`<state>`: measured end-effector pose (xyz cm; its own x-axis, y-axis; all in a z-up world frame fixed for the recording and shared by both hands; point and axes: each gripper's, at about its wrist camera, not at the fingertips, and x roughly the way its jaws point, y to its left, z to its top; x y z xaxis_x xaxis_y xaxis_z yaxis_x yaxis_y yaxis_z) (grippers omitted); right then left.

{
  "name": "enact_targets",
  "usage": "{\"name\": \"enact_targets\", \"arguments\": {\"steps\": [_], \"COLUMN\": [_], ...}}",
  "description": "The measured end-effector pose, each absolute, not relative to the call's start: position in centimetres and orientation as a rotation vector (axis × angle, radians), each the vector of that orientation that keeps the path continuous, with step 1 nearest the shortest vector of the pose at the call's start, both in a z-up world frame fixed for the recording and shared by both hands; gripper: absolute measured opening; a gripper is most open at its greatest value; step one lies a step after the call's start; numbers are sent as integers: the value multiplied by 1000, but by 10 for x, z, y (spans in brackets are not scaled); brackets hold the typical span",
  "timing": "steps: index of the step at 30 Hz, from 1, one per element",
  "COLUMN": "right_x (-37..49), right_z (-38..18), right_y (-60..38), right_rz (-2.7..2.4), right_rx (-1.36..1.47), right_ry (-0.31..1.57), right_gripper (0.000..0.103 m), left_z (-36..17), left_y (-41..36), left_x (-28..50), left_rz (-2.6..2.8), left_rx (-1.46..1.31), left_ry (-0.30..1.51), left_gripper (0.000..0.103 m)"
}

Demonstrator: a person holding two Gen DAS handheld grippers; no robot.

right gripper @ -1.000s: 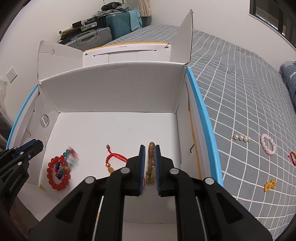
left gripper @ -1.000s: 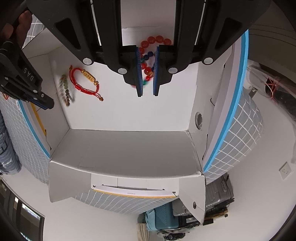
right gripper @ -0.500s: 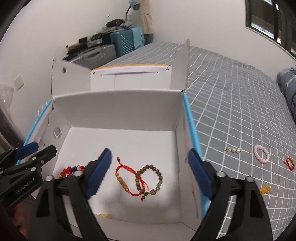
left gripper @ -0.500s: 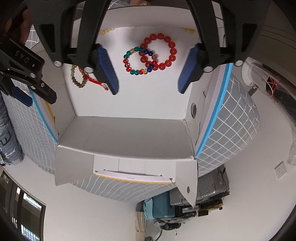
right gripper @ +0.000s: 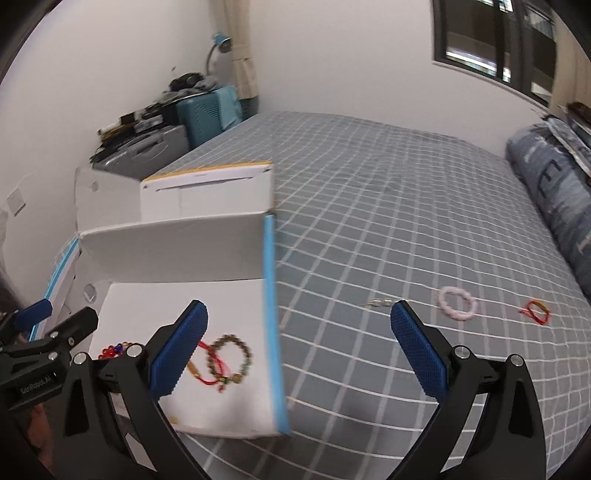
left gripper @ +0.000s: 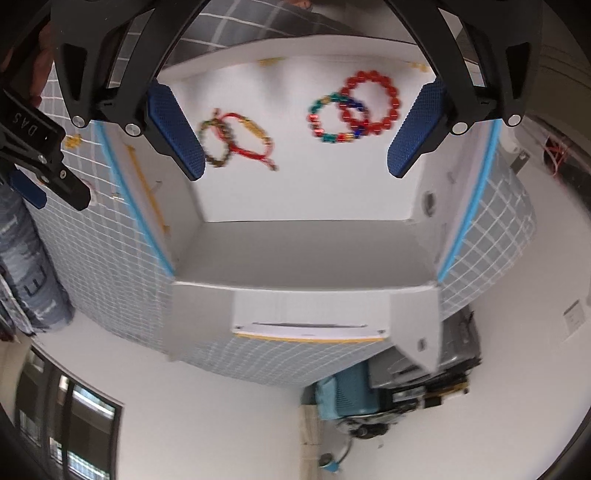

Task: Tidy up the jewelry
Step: 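Move both tools back over the remaining bracelets on the bed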

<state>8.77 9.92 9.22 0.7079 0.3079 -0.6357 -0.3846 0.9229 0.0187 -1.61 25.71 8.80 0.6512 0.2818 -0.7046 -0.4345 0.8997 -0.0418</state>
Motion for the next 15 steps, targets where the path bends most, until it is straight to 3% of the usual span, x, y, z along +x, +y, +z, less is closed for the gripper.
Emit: {"name": "enact_targets", "arguments": {"steps": [15], "right_x": [131], "right_z": [112], "right_y": [-57], "right_rz": [137], "right_rx": [-112], "right_ry": [696], "right_gripper": [95], "left_z": [104], "left_y": [123], "left_x": [50], "left_rz": [157], "left_rx": [-155], "left_ry": [794], "left_gripper": [97]}}
